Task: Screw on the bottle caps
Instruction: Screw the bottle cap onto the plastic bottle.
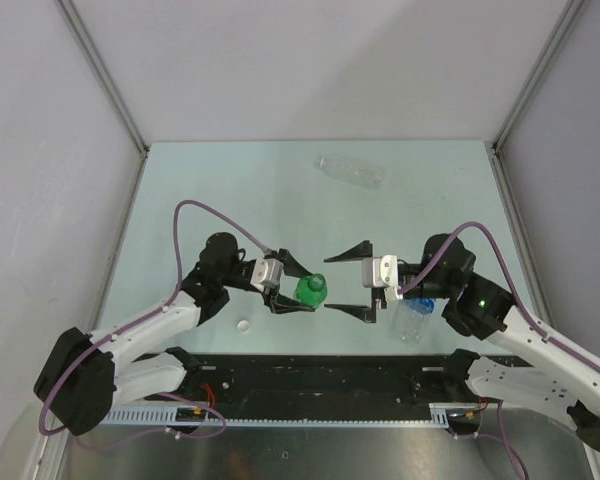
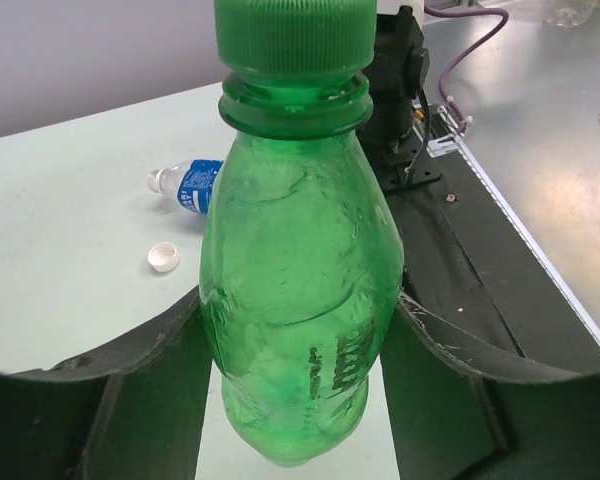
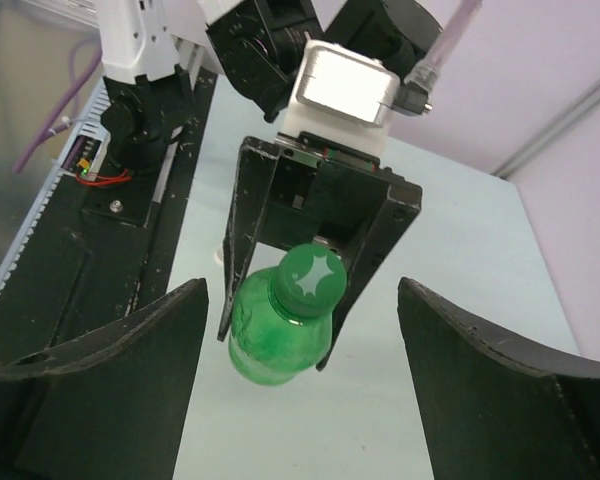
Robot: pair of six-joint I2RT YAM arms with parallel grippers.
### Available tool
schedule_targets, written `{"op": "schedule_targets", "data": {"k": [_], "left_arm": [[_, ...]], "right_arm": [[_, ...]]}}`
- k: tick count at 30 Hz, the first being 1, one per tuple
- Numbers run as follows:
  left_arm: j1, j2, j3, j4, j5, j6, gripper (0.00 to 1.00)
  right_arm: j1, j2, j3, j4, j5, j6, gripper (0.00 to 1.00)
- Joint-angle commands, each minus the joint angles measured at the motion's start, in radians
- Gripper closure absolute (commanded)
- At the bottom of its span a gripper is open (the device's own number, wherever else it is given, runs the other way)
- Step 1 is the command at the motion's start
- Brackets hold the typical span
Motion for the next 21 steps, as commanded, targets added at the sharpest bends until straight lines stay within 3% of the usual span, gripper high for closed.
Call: {"op": "schedule_targets", "data": {"k": [1,8,21], "left_arm": [[0.006,0.006,0.055,-0.024,0.041,0.052,0.88],[0.006,0.010,0.066,-0.049,0.043,0.074,0.89],[0.005,0.018,0.079,-0.064,0.030,0.088,0.90]], "right_arm": [[-0.004,0.020,0.001,0.084,-0.076,0.045,0.22],[-0.005,0.062,0.004,0.085,-0.059,0.074,0.35],[-0.006,0.086,0.012,0.081,-0.067,0.096,0.42]]}}
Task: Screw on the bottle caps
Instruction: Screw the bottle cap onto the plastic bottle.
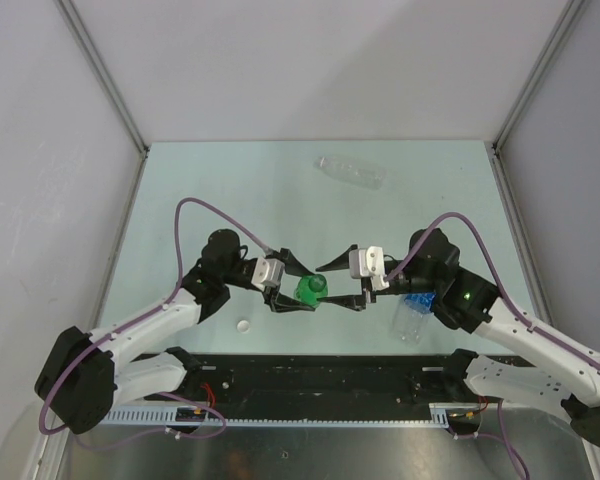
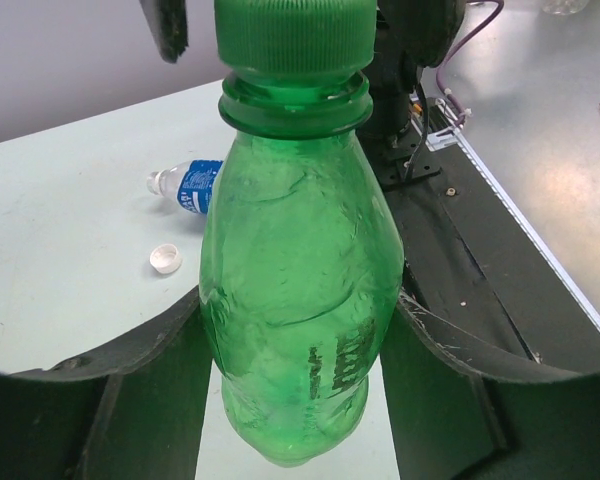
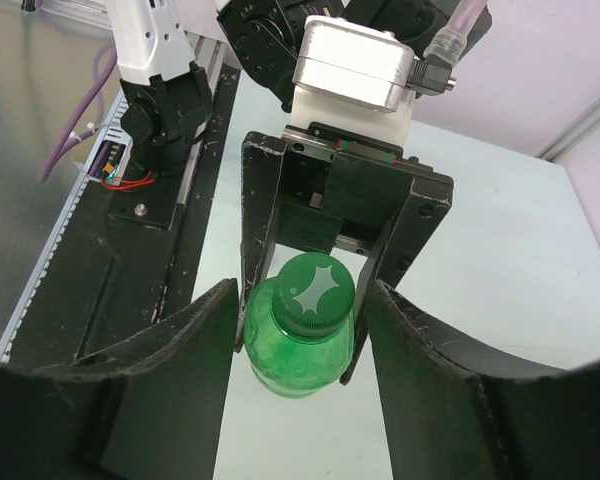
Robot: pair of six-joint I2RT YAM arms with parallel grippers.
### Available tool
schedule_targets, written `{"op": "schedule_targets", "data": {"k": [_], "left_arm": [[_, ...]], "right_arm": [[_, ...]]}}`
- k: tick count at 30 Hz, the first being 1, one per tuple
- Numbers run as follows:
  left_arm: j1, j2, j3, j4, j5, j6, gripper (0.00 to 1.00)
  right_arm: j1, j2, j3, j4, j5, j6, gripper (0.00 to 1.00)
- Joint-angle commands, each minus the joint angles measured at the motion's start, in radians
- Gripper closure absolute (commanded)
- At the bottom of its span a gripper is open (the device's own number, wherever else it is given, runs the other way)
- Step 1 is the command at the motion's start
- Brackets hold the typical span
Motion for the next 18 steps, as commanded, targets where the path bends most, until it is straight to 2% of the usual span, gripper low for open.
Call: {"op": "schedule_targets", "data": {"k": [1,5,13,18], "left_arm": [[0.005,0.006,0.048,0.007,0.010,0.028,0.90],[0.005,0.004,0.052,0.003,0.002,0.028,0.90],[0.005,-0.017,0.058,0.001,-0.075,0.022,0.92],[0.005,-0.044,0.076,0.002,-0.220,-0.011,0.93]], "right_arm": [[-0.002,0.005,0.013,0.032,-0.021,0.018,0.44],[-0.002,0.011,0.014,0.028,-0.024,0.027,0.50],[-0.004,0.019,0.014,0.024,-0.011,0.072,0.72],[-0.004,0.039,0.014,0.035,0.065,0.147,0.79]]}}
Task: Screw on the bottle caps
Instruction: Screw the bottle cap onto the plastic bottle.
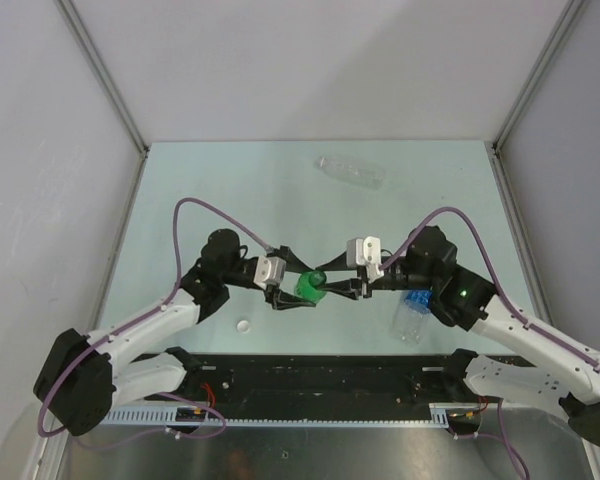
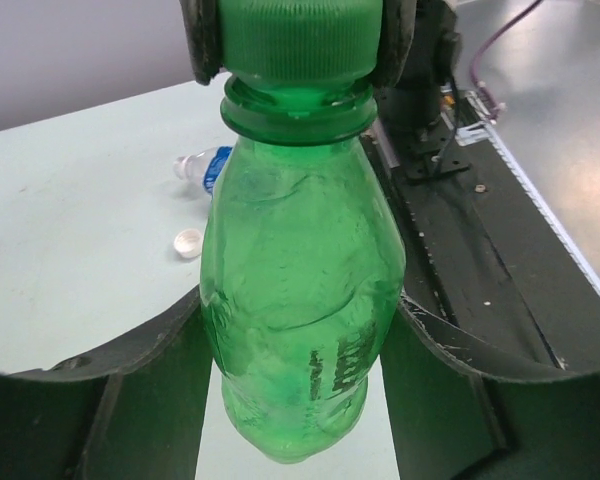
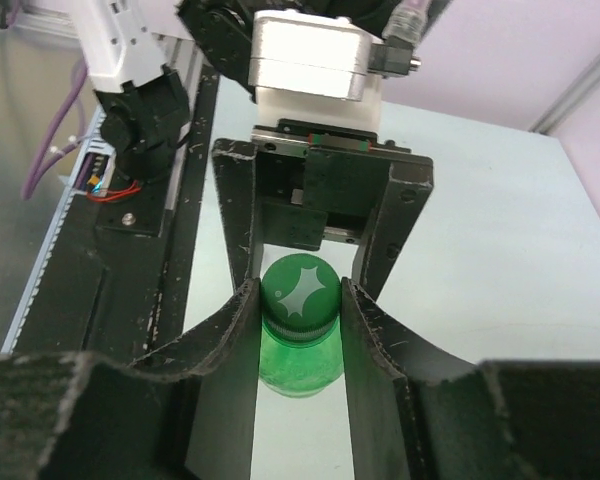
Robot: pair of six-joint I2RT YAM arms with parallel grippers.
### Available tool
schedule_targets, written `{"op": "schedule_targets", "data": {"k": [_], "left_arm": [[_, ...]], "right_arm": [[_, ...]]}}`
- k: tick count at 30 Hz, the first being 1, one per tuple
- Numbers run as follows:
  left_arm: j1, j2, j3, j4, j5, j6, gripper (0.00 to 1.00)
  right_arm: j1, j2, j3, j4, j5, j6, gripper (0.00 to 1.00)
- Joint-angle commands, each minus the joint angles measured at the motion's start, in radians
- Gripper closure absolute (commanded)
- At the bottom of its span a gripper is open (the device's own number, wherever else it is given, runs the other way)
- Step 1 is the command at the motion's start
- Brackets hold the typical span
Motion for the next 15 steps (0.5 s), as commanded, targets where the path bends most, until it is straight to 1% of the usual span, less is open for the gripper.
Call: {"op": "schedule_targets", "data": {"k": [1,4,5,7,9,10,13,15], "left_arm": [[0.005,-0.042,0.073,0.029,-0.211,-0.040,0.93],[-0.004,-0.049,0.093,0.030,-0.398,-0.075,0.92],[-0.014,-0.049,0.097,0.033,-0.471,-0.073,0.93],[-0.047,-0.047,0.103,0.041,-0.643,-0.059,0.94],[-0.086,-0.037,0.113,0.054,-0.823,-0.040,0.94],[-0.103,-0.027,0.122,0.069,-0.908,-0.039,0.94],[-0.137,0.034,0.158,0.089,-1.073,-0.046,0.95],[-0.154,0.082,0.180,0.098,-1.166,-0.053,0.99]], "right_arm": [[0.005,0.026,0.014,0.022,0.064,0.112,0.80],[0.005,0.051,0.013,0.070,0.194,0.215,0.82],[0.006,0.061,0.014,0.096,0.265,0.273,0.83],[0.007,0.097,0.014,0.146,0.479,0.442,0.91],[0.021,0.141,0.014,0.161,0.675,0.559,0.97],[0.035,0.170,0.014,0.166,0.770,0.585,0.99],[0.070,0.242,0.013,0.202,1.034,0.713,1.00],[0.083,0.273,0.014,0.226,1.157,0.826,1.00]]}}
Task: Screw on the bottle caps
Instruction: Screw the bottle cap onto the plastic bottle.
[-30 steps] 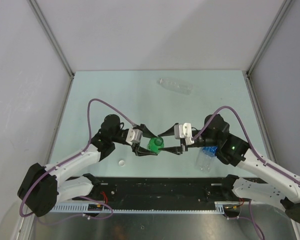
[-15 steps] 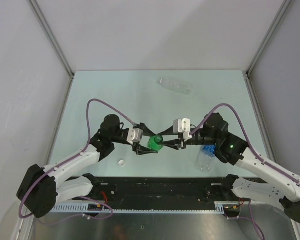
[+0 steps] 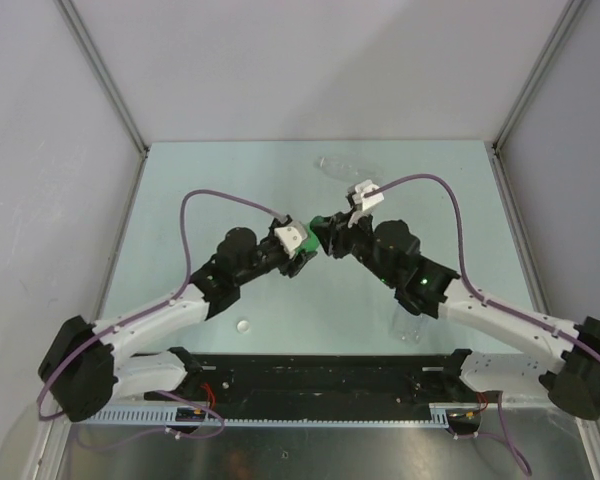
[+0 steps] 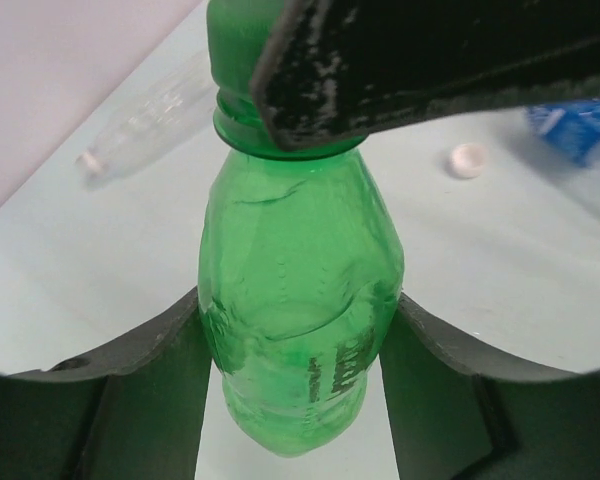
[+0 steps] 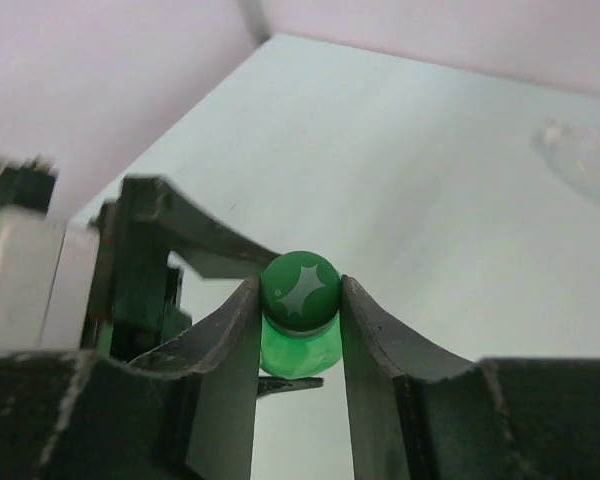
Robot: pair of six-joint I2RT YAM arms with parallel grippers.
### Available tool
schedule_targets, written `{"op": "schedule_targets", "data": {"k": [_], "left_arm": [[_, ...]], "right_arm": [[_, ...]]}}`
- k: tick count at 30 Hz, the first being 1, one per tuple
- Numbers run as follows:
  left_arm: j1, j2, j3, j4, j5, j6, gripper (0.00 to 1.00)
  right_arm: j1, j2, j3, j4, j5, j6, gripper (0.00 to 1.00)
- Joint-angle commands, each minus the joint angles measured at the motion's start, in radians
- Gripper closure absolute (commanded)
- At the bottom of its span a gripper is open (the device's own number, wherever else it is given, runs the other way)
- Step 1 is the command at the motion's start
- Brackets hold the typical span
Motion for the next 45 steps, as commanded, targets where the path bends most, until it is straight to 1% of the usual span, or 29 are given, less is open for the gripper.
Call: {"op": "schedule_targets", "data": {"k": [1,3,6,7,10,14,18,20,21,24,26,27,29,32,35,39,41,45], "left_arm": [[-0.051,0.069,0.118,0.163,-0.347,-0.021,0.99],[-0.053,0.092,0.123,0.180,-0.365,-0.034,1.00],[-0.056,0.101,0.115,0.200,-0.327,-0.038,1.00],[-0.056,0.102,0.111,0.205,-0.313,-0.035,1.00],[-0.056,0.103,0.087,0.209,-0.270,-0.017,1.00],[-0.056,0.107,0.049,0.209,-0.216,-0.014,1.00],[-0.056,0.108,0.029,0.207,-0.212,-0.027,1.00],[-0.056,0.102,0.025,0.203,-0.201,-0.028,1.00],[-0.055,0.098,0.024,0.201,-0.195,-0.028,1.00],[-0.054,0.081,0.016,0.194,-0.162,-0.031,1.00],[-0.050,0.064,0.006,0.186,-0.101,-0.022,1.00],[-0.046,0.057,0.003,0.174,-0.052,-0.011,1.00],[-0.038,0.041,0.005,0.124,0.080,0.024,1.00],[-0.020,0.019,0.014,0.034,0.278,0.088,1.00],[-0.014,0.000,0.035,-0.092,0.410,0.184,0.98],[-0.012,-0.010,0.065,-0.224,0.480,0.257,0.98],[-0.012,-0.018,0.062,-0.246,0.511,0.278,0.99],[-0.012,-0.028,0.054,-0.253,0.554,0.294,1.00]], "right_arm": [[0.049,0.087,0.000,0.008,0.408,0.332,1.00],[0.055,0.110,0.000,0.054,0.450,0.378,0.99],[0.058,0.133,0.001,0.108,0.427,0.394,0.93],[0.058,0.135,0.001,0.116,0.417,0.395,0.90],[0.058,0.125,0.000,0.115,0.395,0.384,0.77],[0.051,0.079,0.000,0.099,0.330,0.321,0.52],[0.041,0.010,0.001,0.095,0.191,0.168,0.20],[0.037,-0.030,0.000,0.084,0.113,0.094,0.08],[0.034,-0.051,0.000,0.076,0.072,0.063,0.04],[0.017,-0.104,0.000,0.037,-0.041,-0.025,0.01],[-0.001,-0.141,0.001,-0.008,-0.110,-0.084,0.01],[-0.009,-0.162,0.000,-0.039,-0.158,-0.112,0.01],[-0.021,-0.212,0.000,-0.117,-0.258,-0.235,0.01],[-0.037,-0.280,-0.001,-0.281,-0.383,-0.463,0.03],[-0.057,-0.326,-0.004,-0.375,-0.517,-0.601,0.04],[-0.065,-0.347,-0.005,-0.465,-0.737,-0.731,0.08],[-0.070,-0.350,-0.005,-0.479,-0.785,-0.754,0.11],[-0.079,-0.343,-0.004,-0.477,-0.824,-0.760,0.16]]}}
